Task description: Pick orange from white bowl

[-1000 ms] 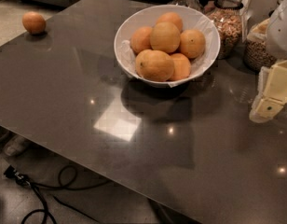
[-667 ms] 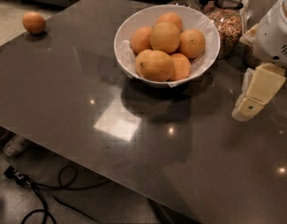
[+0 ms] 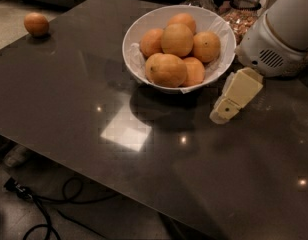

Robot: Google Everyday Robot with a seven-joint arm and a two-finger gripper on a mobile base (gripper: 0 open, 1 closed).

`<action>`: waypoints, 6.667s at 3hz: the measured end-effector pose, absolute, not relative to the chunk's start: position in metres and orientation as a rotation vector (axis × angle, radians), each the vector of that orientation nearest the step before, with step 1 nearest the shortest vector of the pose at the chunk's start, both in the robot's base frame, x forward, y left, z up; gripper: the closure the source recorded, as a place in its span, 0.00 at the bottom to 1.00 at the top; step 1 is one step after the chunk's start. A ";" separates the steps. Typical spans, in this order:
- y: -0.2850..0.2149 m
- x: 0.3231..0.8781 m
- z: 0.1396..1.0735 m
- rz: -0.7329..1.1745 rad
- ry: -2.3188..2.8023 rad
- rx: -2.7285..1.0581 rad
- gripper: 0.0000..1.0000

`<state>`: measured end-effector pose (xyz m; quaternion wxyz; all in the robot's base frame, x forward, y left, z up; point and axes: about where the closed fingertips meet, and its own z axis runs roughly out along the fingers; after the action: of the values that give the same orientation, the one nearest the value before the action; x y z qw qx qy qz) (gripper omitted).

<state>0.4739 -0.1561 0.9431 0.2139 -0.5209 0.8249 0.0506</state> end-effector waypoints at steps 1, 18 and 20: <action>-0.145 0.476 0.952 0.197 2.302 -1.376 0.00; -0.041 0.598 0.952 0.030 2.040 -0.814 0.21; -0.056 0.564 0.959 0.160 2.115 -0.790 0.27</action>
Offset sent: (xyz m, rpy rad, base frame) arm -0.0026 -0.0002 0.0359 0.1896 -0.0195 -0.3587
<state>0.5639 -0.0560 0.9593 0.4252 -0.3160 0.8457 0.0641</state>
